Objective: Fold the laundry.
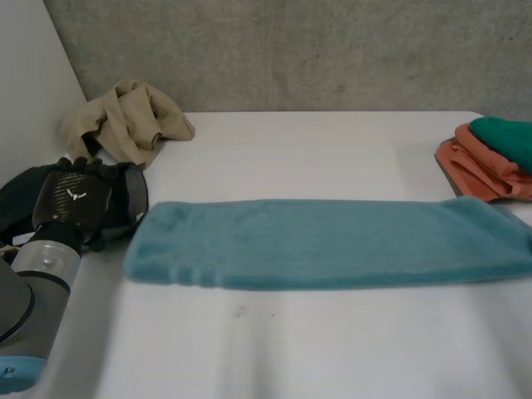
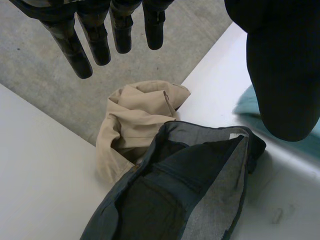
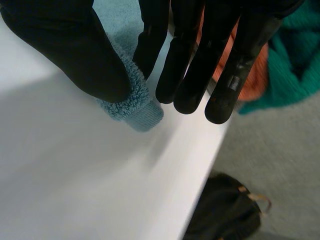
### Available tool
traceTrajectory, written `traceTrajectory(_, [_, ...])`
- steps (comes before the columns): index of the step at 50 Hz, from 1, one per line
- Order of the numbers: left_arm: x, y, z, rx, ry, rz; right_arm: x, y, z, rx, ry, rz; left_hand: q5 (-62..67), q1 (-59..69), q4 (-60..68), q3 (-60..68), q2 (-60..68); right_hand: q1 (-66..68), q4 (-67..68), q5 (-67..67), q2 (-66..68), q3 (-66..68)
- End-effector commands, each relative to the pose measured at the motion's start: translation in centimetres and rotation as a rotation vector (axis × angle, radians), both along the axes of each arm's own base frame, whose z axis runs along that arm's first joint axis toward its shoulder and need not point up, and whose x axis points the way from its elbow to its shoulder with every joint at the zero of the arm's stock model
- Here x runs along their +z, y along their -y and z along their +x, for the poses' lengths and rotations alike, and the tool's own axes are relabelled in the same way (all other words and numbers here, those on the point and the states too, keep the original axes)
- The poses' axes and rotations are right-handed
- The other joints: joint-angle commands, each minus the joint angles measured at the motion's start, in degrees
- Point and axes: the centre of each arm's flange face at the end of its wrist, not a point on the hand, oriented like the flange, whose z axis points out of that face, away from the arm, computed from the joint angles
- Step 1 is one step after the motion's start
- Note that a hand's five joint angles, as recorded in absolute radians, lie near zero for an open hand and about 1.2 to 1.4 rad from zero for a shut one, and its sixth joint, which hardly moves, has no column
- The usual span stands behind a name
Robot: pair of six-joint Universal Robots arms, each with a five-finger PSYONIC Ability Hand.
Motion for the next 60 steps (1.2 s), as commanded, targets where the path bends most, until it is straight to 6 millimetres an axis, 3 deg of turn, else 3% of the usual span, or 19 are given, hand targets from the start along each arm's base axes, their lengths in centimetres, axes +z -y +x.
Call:
traceTrajectory(1, [0.0, -0.1, 0.0, 0.0, 0.0, 0.001, 1.4, 0.9, -3.9, -0.066, -0.114, -0.038, -1.8, -1.0, -0.9, -1.2, -0.7, 26.3, 11.9, 14.0, 13.0, 12.4])
traceTrajectory(5, [0.0, -0.1, 0.0, 0.0, 0.0, 0.0, 2.7, 1.4, -4.5, -0.074, -0.143, -0.076, -1.8, -1.0, -0.9, -1.2, -0.7, 26.3, 11.9, 14.0, 13.0, 12.4])
traceTrajectory(9, [0.1, -0.1, 0.0, 0.002, 0.0, -0.003, 5.1, 1.2, -3.0, -0.043, -0.164, -0.14, -2.0, -1.1, -1.0, -1.4, -0.9, 26.3, 11.9, 14.0, 13.0, 12.4])
traceTrajectory(12, [0.2, -0.1, 0.0, 0.003, -0.001, -0.006, 6.8, 1.0, 1.4, 0.07, -0.151, -0.203, -2.0, -1.1, -1.0, -1.4, -0.9, 26.3, 11.9, 14.0, 13.0, 12.4])
traceTrajectory(13, [0.3, -0.1, 0.0, 0.003, -0.001, -0.009, 7.7, 0.7, 4.2, 0.139, -0.135, -0.238, -2.0, -1.1, -1.0, -1.4, -0.9, 26.3, 11.9, 14.0, 13.0, 12.4])
traceTrajectory(15, [0.3, -0.1, 0.0, 0.002, -0.002, -0.011, 8.4, 0.4, 6.6, 0.198, -0.119, -0.267, -2.0, -1.1, -1.0, -1.4, -0.9, 26.3, 11.9, 14.0, 13.0, 12.4])
traceTrajectory(16, [0.3, -0.2, 0.0, 0.003, -0.002, -0.011, 9.2, 0.0, 9.1, 0.259, -0.11, -0.304, -2.0, -1.1, -1.0, -1.4, -0.9, 26.3, 11.9, 14.0, 13.0, 12.4])
traceTrajectory(19, [0.3, -0.2, 0.0, 0.003, -0.002, -0.011, 10.5, -1.1, 13.3, 0.369, -0.092, -0.36, -1.8, -1.0, -0.9, -1.2, -0.7, 26.3, 11.9, 14.0, 13.0, 12.4])
traceTrajectory(22, [0.5, -0.2, 0.1, 0.008, -0.002, -0.016, 11.1, -3.3, 19.2, 0.533, -0.061, -0.394, -2.0, -1.1, -1.0, -1.4, -0.9, 26.3, 11.9, 14.0, 13.0, 12.4])
traceTrajectory(23, [0.5, -0.2, 0.1, 0.008, -0.002, -0.016, 10.7, -4.7, 22.2, 0.62, -0.048, -0.395, -2.0, -1.1, -1.0, -1.4, -0.9, 26.3, 11.9, 14.0, 13.0, 12.4])
traceTrajectory(25, [0.5, -0.3, 0.1, 0.008, -0.002, -0.014, 10.0, -6.1, 25.2, 0.703, -0.035, -0.385, -2.0, -1.1, -1.0, -1.4, -0.9, 26.3, 11.9, 14.0, 13.0, 12.4])
traceTrajectory(26, [0.5, -0.3, 0.2, 0.009, -0.002, -0.014, 9.2, -7.7, 28.2, 0.784, -0.022, -0.376, -2.0, -1.1, -1.0, -1.4, -0.9, 26.3, 11.9, 14.0, 13.0, 12.4])
traceTrajectory(29, [0.5, -0.3, 0.2, 0.009, -0.002, -0.014, 7.3, -11.3, 33.4, 0.931, -0.009, -0.353, -2.0, -1.1, -1.0, -1.4, -0.9, 26.3, 11.9, 14.0, 13.0, 12.4])
traceTrajectory(32, [0.4, -0.3, 0.2, 0.009, -0.002, -0.013, 4.7, -14.4, 36.8, 1.051, -0.004, -0.312, -2.0, -1.1, -1.0, -1.4, -0.9, 26.3, 11.9, 14.0, 13.0, 12.4])
traceTrajectory(36, [0.5, -0.4, 0.1, 0.008, -0.002, -0.017, 1.5, -17.1, 39.6, 1.155, -0.023, -0.274, -2.1, -1.3, -1.2, -1.5, -1.1, 26.3, 11.9, 14.0, 13.0, 12.4])
traceTrajectory(42, [0.7, -0.4, 0.1, 0.006, -0.004, -0.025, -0.3, -20.5, 42.3, 1.251, -0.027, -0.273, -2.1, -1.3, -1.2, -1.5, -1.1, 26.3, 11.9, 14.0, 13.0, 12.4])
traceTrajectory(46, [1.0, -0.1, 0.0, 0.005, -0.006, -0.04, 0.3, -20.3, 43.1, 1.244, -0.01, -0.316, -2.3, -1.5, -1.4, -1.7, -1.3, 26.3, 11.9, 14.0, 13.0, 12.4])
traceTrajectory(53, [1.8, 0.2, -0.3, -0.001, -0.014, -0.069, 3.8, -18.4, 45.3, 1.208, 0.065, -0.464, -2.3, -1.5, -1.4, -1.7, -1.3, 26.3, 11.9, 14.0, 13.0, 12.4])
traceTrajectory(60, [2.0, -0.1, -0.3, -0.003, -0.038, -0.073, 3.3, -18.1, 45.9, 1.205, 0.116, -0.428, -2.3, -1.5, -1.4, -1.7, -1.3, 26.3, 11.9, 14.0, 13.0, 12.4])
